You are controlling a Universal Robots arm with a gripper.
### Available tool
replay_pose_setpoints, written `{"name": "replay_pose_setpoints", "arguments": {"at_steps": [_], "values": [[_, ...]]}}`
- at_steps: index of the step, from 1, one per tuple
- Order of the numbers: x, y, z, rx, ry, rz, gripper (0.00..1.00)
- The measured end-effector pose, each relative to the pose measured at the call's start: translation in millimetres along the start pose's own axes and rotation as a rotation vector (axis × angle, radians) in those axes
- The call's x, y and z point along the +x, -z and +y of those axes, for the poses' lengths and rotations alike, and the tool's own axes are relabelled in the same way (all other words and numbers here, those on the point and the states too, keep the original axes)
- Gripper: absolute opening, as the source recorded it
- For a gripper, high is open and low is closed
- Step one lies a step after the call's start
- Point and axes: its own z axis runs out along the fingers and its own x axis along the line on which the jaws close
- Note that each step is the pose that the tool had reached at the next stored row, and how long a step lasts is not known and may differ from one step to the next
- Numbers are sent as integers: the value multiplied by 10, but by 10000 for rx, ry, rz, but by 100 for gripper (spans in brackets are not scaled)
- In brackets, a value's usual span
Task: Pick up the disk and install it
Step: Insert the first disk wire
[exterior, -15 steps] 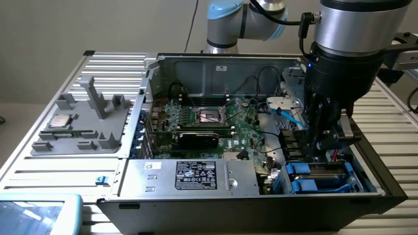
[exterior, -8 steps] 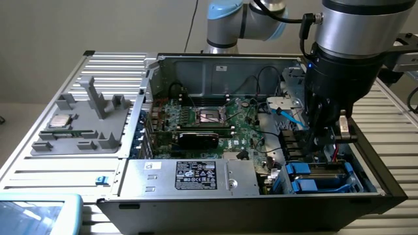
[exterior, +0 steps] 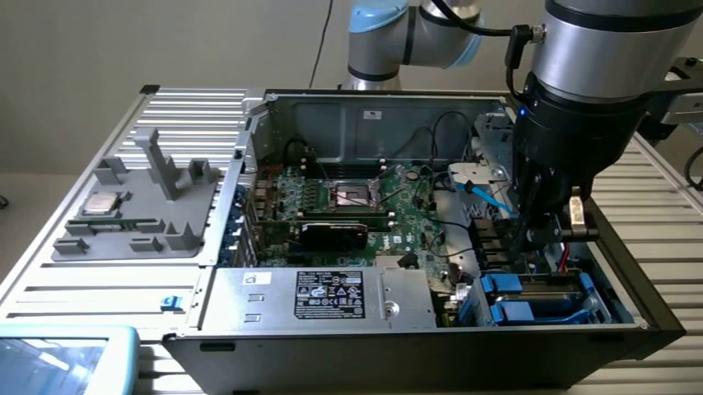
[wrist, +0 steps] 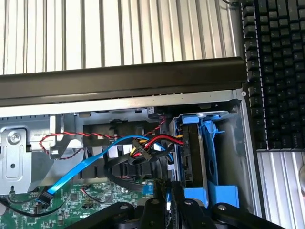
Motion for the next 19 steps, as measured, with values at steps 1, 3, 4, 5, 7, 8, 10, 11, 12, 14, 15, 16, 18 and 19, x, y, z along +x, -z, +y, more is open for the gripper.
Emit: {"name": "replay_pose_setpoints", "arguments": {"at_steps": [1,3,4,5,7,8,10,11,12,14,15,16,18,19], "values": [[0,0,0,0,0,0,16],[0,0,0,0,0,0,16],[0,0,0,0,1,0,16],[0,0,0,0,1,0,16],[0,0,0,1,0,0,16],[0,0,0,0,0,0,16],[0,0,0,1,0,0,16],[0,0,1,0,1,-1,16],[0,0,0,1,1,-1,16],[-3,-1,4,46,3,-5,16],[-9,-2,10,115,3,-10,16],[-15,-3,17,190,4,-17,16],[-28,-5,33,360,6,-32,16],[-36,-7,43,467,8,-41,16]]}}
